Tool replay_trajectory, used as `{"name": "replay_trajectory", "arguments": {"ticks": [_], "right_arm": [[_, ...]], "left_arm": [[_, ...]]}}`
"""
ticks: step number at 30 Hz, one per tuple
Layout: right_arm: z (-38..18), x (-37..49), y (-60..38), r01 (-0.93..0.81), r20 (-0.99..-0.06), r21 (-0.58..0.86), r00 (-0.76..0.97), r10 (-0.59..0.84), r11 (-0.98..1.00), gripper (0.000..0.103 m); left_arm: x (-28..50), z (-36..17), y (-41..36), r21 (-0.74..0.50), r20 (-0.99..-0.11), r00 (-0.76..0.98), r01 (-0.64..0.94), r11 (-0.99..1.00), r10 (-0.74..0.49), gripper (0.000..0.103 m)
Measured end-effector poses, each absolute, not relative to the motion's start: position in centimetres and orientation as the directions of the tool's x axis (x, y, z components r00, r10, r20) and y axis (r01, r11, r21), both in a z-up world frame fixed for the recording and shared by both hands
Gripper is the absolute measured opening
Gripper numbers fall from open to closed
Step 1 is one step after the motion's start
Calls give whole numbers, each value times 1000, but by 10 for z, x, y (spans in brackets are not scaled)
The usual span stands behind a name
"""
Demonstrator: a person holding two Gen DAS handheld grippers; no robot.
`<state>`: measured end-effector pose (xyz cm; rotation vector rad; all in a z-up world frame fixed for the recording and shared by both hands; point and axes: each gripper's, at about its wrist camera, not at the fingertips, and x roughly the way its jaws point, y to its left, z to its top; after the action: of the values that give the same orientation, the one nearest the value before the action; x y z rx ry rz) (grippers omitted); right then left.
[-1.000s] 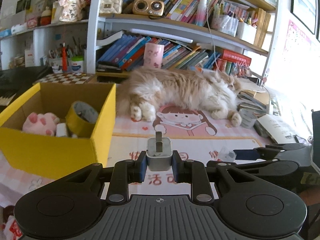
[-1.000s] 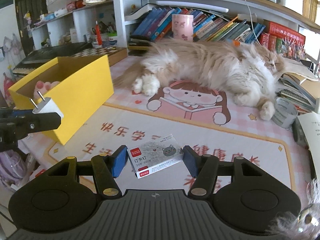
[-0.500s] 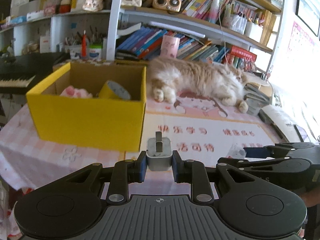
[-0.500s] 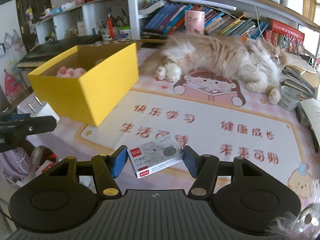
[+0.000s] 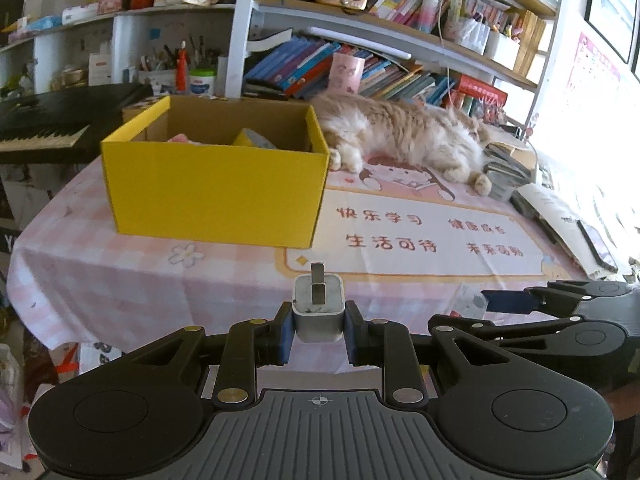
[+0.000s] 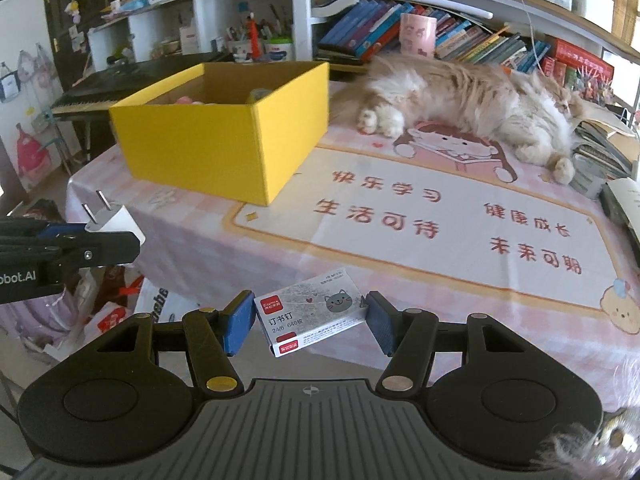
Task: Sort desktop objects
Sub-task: 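Lift and carry the stapler box and white plug toward the yellow box with both tools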
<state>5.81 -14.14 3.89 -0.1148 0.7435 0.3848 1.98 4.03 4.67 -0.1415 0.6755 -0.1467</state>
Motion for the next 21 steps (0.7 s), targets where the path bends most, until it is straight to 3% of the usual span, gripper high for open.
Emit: {"name": "replay_trajectory", "arguments": {"ticks": [21], "right_arm": [[49,35,-81,-533,-643,-1,649,408,846,57]], "left_arm": [[-24,54,88,-183,-572,819,-63,981,-54,24]]}}
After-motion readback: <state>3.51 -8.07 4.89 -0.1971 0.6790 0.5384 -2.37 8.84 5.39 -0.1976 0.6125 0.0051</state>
